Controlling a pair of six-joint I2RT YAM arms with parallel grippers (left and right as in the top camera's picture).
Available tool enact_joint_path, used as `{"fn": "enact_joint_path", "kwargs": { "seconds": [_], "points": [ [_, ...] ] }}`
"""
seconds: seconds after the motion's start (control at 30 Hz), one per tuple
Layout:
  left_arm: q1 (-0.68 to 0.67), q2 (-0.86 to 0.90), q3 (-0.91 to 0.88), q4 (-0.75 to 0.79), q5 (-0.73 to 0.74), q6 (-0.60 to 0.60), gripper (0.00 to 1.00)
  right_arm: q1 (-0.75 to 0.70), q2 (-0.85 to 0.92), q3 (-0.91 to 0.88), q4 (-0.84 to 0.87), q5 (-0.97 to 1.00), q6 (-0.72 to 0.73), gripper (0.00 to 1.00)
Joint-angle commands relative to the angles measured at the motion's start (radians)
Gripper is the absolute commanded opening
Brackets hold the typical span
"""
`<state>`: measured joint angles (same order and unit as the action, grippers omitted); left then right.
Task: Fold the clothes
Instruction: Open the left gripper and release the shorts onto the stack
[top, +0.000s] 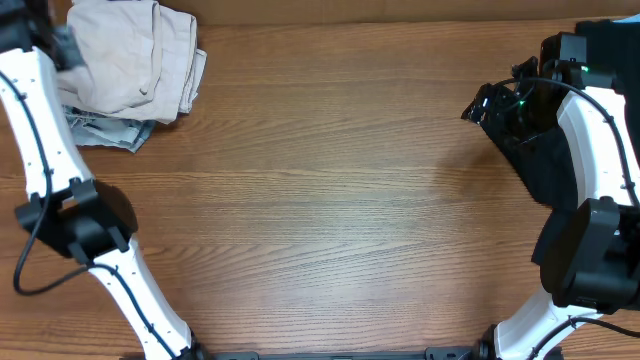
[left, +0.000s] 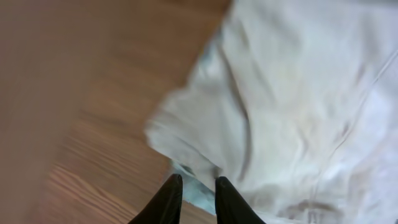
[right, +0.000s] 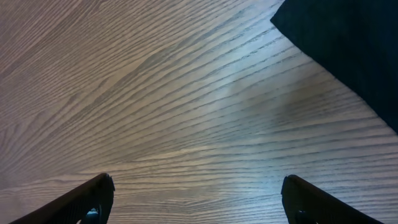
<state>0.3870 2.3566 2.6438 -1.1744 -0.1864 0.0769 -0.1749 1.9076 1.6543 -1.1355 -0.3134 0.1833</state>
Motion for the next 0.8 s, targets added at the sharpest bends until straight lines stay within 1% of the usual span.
{"fn": "enact_joint_path", "kwargs": {
  "seconds": [0.0,0.13,0.27,0.4,0.53,0.63,0.77],
  "points": [
    [0.019,-0.007,-0.009,0.024,-0.029,-0.015,0.18,0.006,0.002,0.000,0.007,-0.001,0.002,0.90],
    [0.030,0.046,-0.023,0.070,-0.026,-0.014,0.09,0.006,0.002,0.000,0.007,-0.001,0.002,0.90],
    [0.036,0.127,-0.023,0.074,-0.027,-0.013,0.04,0.006,0.002,0.000,0.002,-0.001,0.002,0.90],
    [0.046,0.221,-0.023,0.042,-0.026,-0.014,0.04,0.006,0.002,0.000,0.000,-0.001,0.002,0.90],
    [0.047,0.306,-0.023,-0.035,-0.032,-0.014,0.04,0.006,0.002,0.000,0.000,-0.001,0.002,0.90],
    [0.050,0.335,-0.023,-0.077,-0.035,-0.020,0.04,0.006,0.002,0.000,0.001,-0.001,0.002,0.90],
    [0.054,0.319,-0.020,-0.097,-0.034,-0.056,0.04,0.006,0.002,0.000,0.008,0.000,0.002,0.90]
  ]
}}
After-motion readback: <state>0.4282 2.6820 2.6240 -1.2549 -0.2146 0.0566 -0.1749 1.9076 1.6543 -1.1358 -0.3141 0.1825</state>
